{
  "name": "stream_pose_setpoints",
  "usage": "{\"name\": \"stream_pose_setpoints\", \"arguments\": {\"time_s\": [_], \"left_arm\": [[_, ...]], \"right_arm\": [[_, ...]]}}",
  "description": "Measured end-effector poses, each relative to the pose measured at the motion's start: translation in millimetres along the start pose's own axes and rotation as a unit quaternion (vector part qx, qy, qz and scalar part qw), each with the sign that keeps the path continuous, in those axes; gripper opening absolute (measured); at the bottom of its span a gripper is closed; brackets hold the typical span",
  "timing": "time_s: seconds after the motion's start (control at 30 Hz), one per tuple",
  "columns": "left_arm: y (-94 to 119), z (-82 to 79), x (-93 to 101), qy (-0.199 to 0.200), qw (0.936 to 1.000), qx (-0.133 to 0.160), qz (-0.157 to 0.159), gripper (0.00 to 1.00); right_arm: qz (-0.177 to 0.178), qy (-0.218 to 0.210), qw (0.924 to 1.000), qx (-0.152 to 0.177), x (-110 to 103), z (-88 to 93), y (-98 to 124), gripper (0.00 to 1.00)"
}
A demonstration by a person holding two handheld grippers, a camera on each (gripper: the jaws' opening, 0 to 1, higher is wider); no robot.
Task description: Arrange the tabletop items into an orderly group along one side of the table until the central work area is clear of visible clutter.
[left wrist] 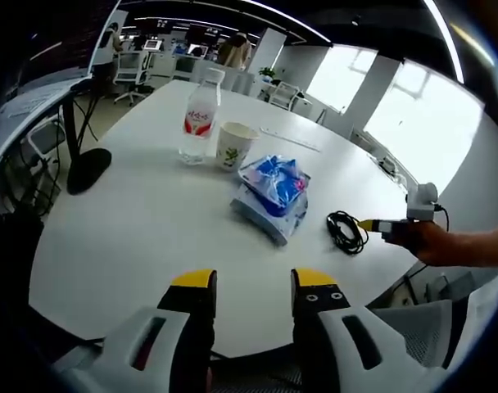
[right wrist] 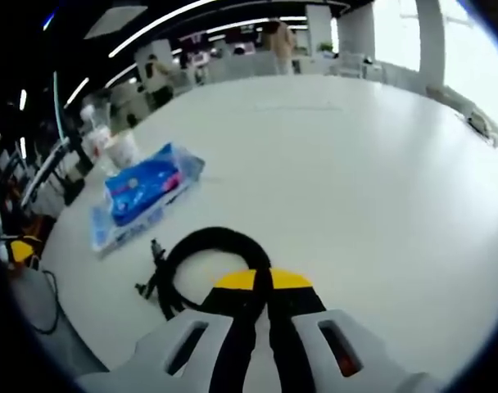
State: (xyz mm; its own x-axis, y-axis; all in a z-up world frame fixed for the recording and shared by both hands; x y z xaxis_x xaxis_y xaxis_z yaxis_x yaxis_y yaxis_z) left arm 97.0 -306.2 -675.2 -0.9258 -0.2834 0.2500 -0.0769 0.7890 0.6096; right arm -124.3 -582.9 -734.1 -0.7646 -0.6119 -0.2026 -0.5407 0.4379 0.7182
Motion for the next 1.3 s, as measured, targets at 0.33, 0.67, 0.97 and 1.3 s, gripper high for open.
{"name": "stream_pose_setpoints", "arguments": {"time_s": [0.33,0.67,0.97,1.3], "left_arm": [[-1,-2.8,2.1,-0.007,1.0,0.001,0.003,0.36],[-1,-2.5,0.0,-0.005,1.0,-0.001,0.002,0.36],[1,-0.9,-4.3,0.003,1.0,0.001,-0.005,0.36],[8,6.6,-8.5,0.015,0.9998,0.0,-0.013,0.36]], "right_arm": [[-0.009,0.072,0.9973,-0.007,-10,-9.0,1,0.09],[-0.019,0.078,0.9967,-0.007,-16,-16.6,-5,0.09],[-0.027,0.082,0.9963,0.002,-27,-29.0,-10,0.08],[-0.055,0.09,0.9944,0.008,-56,-47.3,-26,0.07]]}}
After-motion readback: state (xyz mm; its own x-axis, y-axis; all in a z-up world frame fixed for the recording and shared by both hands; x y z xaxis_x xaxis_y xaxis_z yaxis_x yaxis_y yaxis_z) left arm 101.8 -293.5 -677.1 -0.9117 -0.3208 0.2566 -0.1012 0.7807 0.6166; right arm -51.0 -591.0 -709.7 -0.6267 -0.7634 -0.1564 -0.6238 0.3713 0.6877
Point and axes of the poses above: the point that each gripper's makers call its tool centre point, and the gripper's own axes: y roughly backward along the fingers, x roughly to its right, z roughly out of its underside, the point moved 3 cm from there along y, roughly backward along the fingers, and after that the axes turned 10 degrees about -y, right-handed, at the moved point
